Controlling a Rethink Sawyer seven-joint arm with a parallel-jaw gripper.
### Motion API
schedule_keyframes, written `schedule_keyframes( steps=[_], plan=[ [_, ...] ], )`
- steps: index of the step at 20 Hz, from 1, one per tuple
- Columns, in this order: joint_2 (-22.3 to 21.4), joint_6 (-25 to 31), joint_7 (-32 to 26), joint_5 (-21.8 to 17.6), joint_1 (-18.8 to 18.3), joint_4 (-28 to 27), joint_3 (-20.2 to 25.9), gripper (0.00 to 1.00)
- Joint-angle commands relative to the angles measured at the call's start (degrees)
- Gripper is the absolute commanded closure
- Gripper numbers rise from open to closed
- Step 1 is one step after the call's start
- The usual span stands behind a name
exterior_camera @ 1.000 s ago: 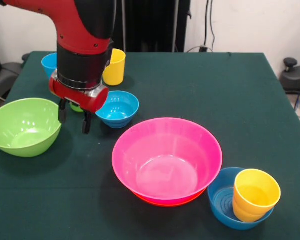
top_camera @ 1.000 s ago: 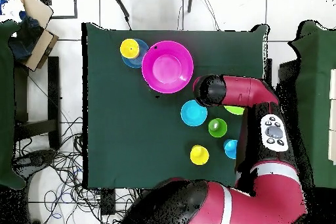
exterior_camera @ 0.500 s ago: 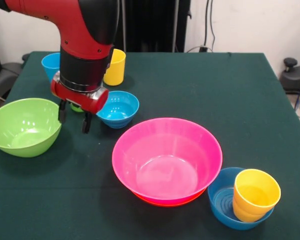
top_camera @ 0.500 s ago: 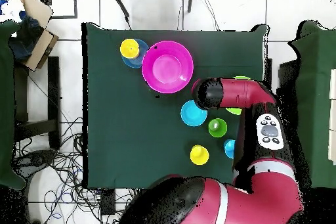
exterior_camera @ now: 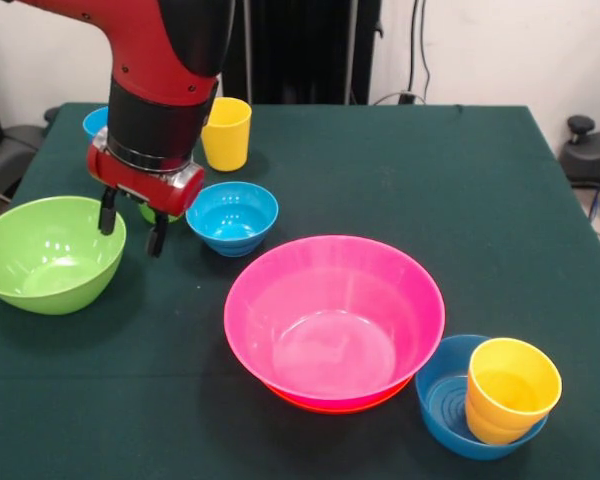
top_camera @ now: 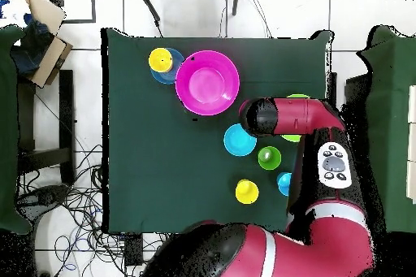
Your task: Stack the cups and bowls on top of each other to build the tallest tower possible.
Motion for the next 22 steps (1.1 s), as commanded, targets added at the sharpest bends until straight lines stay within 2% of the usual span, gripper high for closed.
schedule_keyframes(
  steps=[1, 5, 13, 22],
  plan=[
    [1.9, 1.5, -5.0, -4.1, 1.4, 1.1, 1.8, 0.0],
    [2.6, -2.0, -5.9, -2.7, -1.8, 3.9, 5.0, 0.0],
    [4.1, -8.0, -1.5, -3.6, -1.2, 5.8, 4.1, 0.0],
    [5.0, -13.6, -2.5, -4.1, -3.0, 8.0, 5.0, 0.0]
  ],
)
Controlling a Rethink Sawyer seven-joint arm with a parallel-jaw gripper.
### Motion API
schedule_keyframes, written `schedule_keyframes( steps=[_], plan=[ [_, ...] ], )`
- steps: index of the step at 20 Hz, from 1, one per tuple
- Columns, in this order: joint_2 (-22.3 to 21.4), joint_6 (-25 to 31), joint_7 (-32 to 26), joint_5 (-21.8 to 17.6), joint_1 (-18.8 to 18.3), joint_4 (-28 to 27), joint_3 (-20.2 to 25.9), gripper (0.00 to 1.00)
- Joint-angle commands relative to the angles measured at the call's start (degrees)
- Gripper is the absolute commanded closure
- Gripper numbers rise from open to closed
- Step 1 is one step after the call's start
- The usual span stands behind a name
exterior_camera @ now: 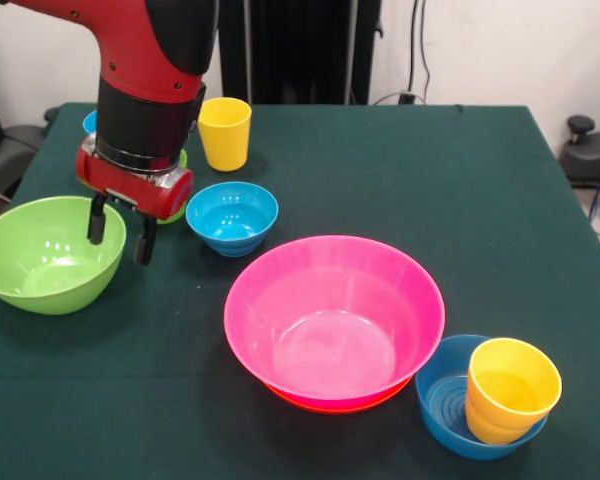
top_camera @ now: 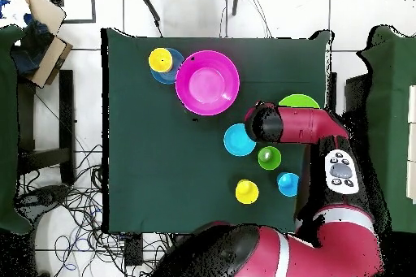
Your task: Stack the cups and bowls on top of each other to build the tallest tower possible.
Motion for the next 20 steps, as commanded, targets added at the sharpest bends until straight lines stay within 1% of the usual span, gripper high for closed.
schedule_keyframes(
  steps=[1, 4, 7, 11, 16, 20],
  plan=[
    [5.2, -5.3, -2.3, -4.1, -1.3, 5.0, 5.1, 0.0],
    [5.8, -7.0, -1.9, -4.1, -1.2, 5.3, 5.0, 0.0],
    [6.3, -7.6, -0.5, -4.7, 0.8, 4.5, 2.2, 0.0],
    [7.2, -6.4, -0.3, -6.3, 3.7, 1.9, -2.6, 0.0],
    [8.6, -8.1, -0.2, -6.9, 4.0, 1.0, -4.3, 0.0],
    [9.9, -9.1, 2.1, -7.2, 6.1, 0.6, -7.2, 0.0]
  ],
)
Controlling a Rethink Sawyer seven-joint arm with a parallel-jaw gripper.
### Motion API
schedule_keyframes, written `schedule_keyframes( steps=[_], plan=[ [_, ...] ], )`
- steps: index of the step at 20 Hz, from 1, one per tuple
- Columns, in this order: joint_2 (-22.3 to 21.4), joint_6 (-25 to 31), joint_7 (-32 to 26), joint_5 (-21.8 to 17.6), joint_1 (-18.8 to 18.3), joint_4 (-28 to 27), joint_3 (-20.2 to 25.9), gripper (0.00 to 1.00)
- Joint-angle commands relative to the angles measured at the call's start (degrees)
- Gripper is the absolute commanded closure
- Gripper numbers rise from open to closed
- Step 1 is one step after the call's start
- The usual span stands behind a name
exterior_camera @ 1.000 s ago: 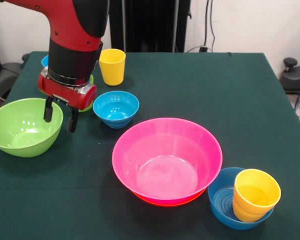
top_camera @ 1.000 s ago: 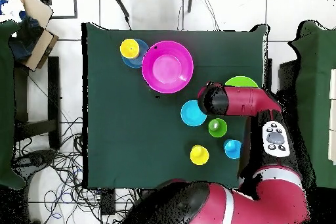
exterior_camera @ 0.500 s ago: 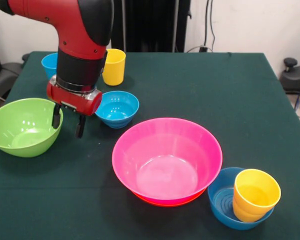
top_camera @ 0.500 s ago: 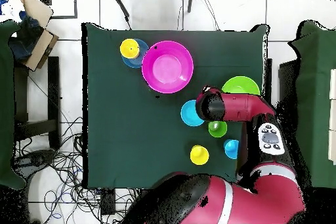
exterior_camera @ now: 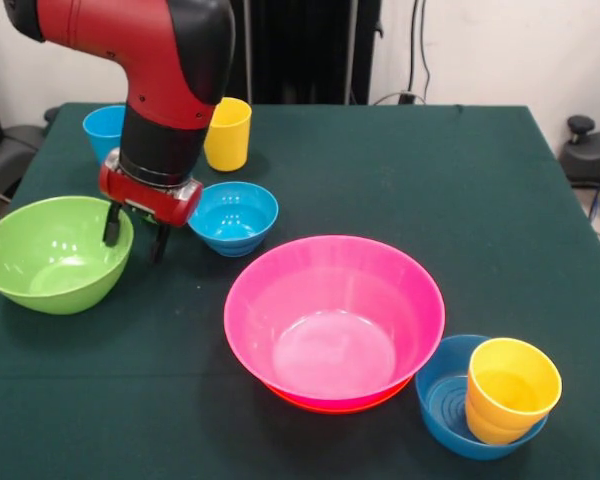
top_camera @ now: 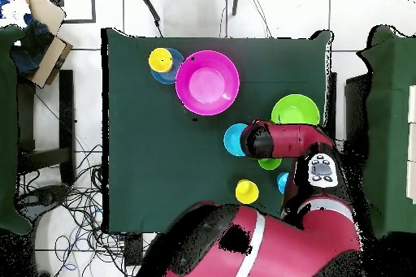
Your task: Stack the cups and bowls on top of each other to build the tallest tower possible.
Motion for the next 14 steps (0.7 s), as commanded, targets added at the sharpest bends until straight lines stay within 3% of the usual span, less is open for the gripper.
schedule_keyframes(
  steps=[1, 5, 6, 10, 14],
  plan=[
    [4.6, -3.3, 3.1, -4.9, 4.1, -1.2, -2.7, 0.0],
    [5.9, -4.4, 4.1, -4.9, 5.9, -2.0, -5.5, 0.0],
    [6.2, -4.9, 3.7, -4.3, 6.1, -2.1, -5.9, 1.0],
    [5.2, -5.8, 2.3, -3.5, 3.9, -0.8, -3.2, 1.0],
    [-1.8, -0.2, -2.6, -1.6, 1.1, 2.7, 0.5, 1.0]
  ],
)
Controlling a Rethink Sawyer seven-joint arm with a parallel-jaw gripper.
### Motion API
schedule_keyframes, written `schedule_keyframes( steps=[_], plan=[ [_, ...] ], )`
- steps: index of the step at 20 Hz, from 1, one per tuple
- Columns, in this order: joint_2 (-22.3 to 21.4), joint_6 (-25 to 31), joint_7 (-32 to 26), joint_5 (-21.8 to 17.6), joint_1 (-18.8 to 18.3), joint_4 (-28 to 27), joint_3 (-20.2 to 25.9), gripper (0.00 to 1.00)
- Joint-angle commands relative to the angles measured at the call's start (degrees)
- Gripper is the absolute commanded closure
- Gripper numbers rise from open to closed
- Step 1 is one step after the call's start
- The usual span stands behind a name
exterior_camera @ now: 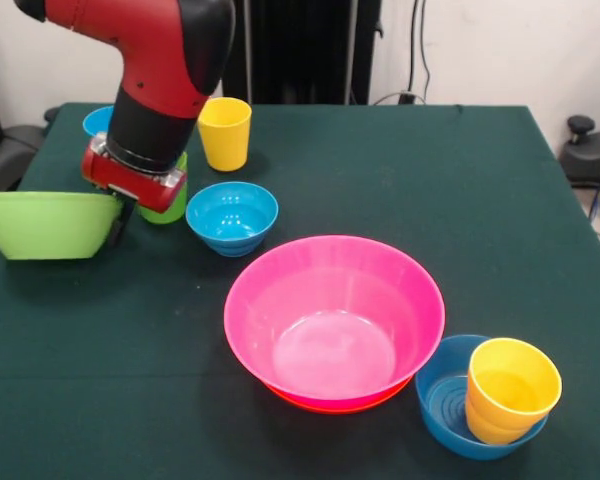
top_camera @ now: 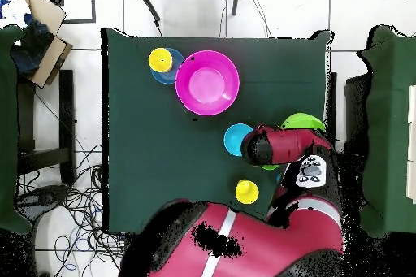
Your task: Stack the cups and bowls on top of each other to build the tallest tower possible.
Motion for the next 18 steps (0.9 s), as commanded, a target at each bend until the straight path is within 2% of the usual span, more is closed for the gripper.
schedule_keyframes(
  steps=[1, 5, 8, 9, 11, 13, 18],
  plan=[
    [-5.9, 6.8, -6.2, 0.7, -4.4, 4.5, 9.9, 1.0],
    [-15.8, 19.9, -17.4, 4.1, -8.7, 6.6, 17.8, 1.0],
    [-19.4, 28.4, -20.8, 6.7, -10.3, 6.6, 21.8, 1.0],
    [-20.4, 34.3, -22.0, 8.6, -10.8, 5.8, 23.4, 1.0],
    [-21.4, 42.2, -22.8, 10.6, -10.9, 4.2, 25.0, 1.0],
    [-21.4, 46.5, -22.6, 11.5, -10.6, 2.8, 26.1, 1.0],
    [-18.3, 49.1, -17.8, 12.7, -8.8, -0.1, 27.9, 1.0]
  ],
)
